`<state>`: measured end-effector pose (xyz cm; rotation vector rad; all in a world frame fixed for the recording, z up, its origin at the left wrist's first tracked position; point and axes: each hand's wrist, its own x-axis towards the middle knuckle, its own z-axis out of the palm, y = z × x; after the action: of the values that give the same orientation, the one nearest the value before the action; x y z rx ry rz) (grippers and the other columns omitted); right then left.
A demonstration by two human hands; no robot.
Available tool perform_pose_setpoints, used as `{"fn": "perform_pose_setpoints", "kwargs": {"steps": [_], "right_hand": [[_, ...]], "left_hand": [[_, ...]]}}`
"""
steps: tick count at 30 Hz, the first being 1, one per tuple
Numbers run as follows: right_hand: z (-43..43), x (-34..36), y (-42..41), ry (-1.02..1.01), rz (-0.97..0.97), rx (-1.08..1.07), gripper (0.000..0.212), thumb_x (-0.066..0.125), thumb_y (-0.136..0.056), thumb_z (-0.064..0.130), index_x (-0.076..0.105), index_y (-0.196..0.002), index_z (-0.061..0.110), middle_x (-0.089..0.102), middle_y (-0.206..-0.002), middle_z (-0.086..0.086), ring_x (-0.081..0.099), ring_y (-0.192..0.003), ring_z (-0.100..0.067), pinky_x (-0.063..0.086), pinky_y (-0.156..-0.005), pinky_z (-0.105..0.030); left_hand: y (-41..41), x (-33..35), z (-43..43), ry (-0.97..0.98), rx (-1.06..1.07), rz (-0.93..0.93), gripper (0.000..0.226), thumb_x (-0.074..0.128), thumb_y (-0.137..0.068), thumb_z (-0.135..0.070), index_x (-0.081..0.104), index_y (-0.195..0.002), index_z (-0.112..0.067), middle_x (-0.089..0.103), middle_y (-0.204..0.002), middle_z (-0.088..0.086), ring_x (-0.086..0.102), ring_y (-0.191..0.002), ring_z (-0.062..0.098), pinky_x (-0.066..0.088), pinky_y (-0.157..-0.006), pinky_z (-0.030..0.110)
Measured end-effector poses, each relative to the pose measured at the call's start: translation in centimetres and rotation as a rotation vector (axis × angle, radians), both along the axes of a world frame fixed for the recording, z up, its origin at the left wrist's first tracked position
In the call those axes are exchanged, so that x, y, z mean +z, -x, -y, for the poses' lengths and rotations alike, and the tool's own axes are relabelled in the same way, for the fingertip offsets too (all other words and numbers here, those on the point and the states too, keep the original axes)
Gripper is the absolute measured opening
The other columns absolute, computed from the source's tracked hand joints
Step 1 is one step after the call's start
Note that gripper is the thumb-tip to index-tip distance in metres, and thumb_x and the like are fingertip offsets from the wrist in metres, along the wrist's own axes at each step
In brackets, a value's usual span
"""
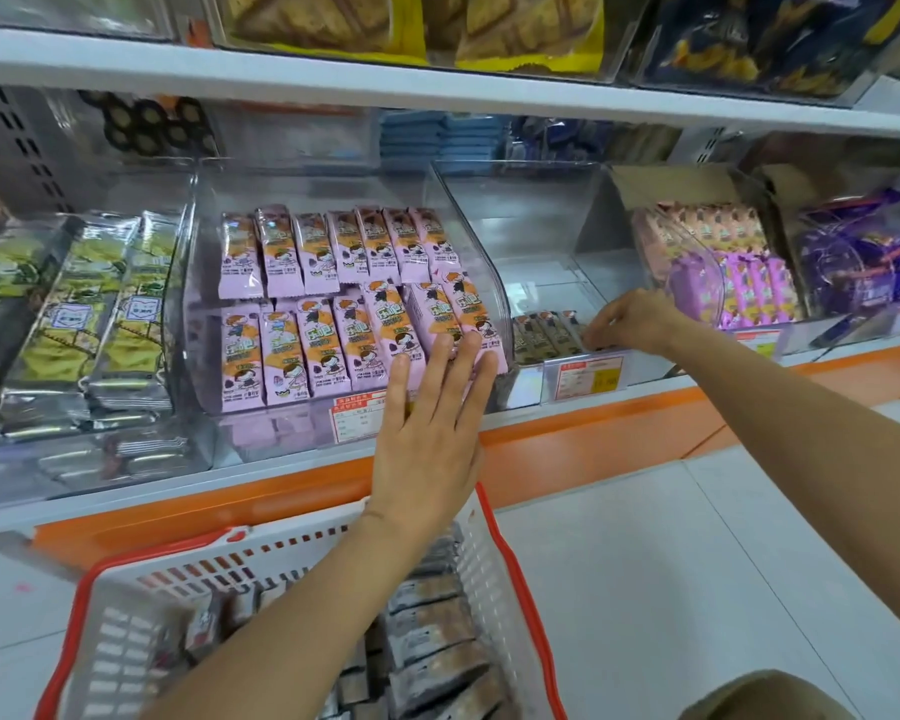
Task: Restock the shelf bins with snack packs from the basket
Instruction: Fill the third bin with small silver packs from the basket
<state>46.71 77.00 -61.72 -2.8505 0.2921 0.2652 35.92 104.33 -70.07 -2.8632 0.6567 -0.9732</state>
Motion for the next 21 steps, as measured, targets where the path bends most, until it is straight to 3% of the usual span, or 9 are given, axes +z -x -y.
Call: {"fn": "perform_pose_setpoints", "kwargs": {"steps": [2, 5, 9, 13, 17, 21], "right_hand": [[0.0, -0.1, 0.1, -0.004, 0.014, -0.003, 0.016, 0.072, -0.085, 0.027, 0.078, -0.097, 0.019, 0.073, -0.109, -0.005, 0.064, -0.103, -0.024, 0.051, -0.097, -0.042], [-0.4, 0.1, 1.4, -0.119, 0.222, -0.019, 0.014, 0.065, -0.091, 0.018, 0.075, -0.099, 0.014, 0.073, -0.106, -0.005, 0.066, -0.1, -0.022, 0.052, -0.096, -0.041], [-3.3, 0.9, 4.7, -0.297, 0.495, 0.06, 0.014, 0.063, -0.093, 0.012, 0.073, -0.102, 0.011, 0.073, -0.097, -0.004, 0.068, -0.09, -0.018, 0.054, -0.087, -0.031], [-7.8, 1.8, 9.2, -0.416, 0.722, 0.244, 0.013, 0.064, -0.091, 0.007, 0.072, -0.098, 0.014, 0.068, -0.091, 0.002, 0.057, -0.075, 0.002, 0.049, -0.072, -0.017], [-12.5, -0.3, 14.1, -0.531, 0.73, 0.378, 0.01, 0.066, -0.087, 0.005, 0.071, -0.092, 0.012, 0.063, -0.083, 0.004, 0.054, -0.07, 0.002, 0.041, -0.066, -0.009], [-15.8, -6.5, 18.0, -0.567, 0.521, 0.419, 0.009, 0.067, -0.086, 0.013, 0.069, -0.092, 0.019, 0.061, -0.079, 0.01, 0.054, -0.069, 0.001, 0.038, -0.066, -0.007]], "left_hand": [[0.2, 0.2, -0.1, -0.02, 0.002, -0.018, 0.081, 0.054, -0.089, -0.033, 0.016, -0.157, -0.011, 0.013, -0.164, 0.012, 0.004, -0.151, 0.032, -0.011, -0.12, 0.054], [0.4, 0.6, -0.3, -0.036, -0.003, -0.056, 0.083, 0.055, -0.088, -0.035, 0.016, -0.157, -0.011, 0.012, -0.164, 0.012, 0.004, -0.152, 0.032, -0.009, -0.121, 0.054], [0.9, 1.4, -0.6, -0.022, -0.028, -0.1, 0.081, 0.054, -0.089, -0.032, 0.017, -0.157, -0.01, 0.01, -0.165, 0.013, 0.005, -0.152, 0.031, -0.005, -0.122, 0.054], [2.5, 1.8, -1.7, 0.05, -0.109, -0.089, 0.076, 0.05, -0.089, -0.025, 0.021, -0.156, -0.007, 0.013, -0.164, 0.014, 0.008, -0.152, 0.032, -0.001, -0.122, 0.054], [5.1, -0.2, -4.4, 0.209, -0.167, -0.167, 0.066, 0.043, -0.083, -0.023, 0.043, -0.147, -0.006, 0.039, -0.148, 0.011, 0.034, -0.138, 0.032, 0.021, -0.117, 0.052], [7.1, -3.6, -8.2, 0.182, -0.174, -0.311, 0.059, 0.049, -0.08, -0.023, 0.052, -0.137, -0.008, 0.052, -0.132, 0.01, 0.046, -0.122, 0.03, 0.03, -0.104, 0.045]]}}
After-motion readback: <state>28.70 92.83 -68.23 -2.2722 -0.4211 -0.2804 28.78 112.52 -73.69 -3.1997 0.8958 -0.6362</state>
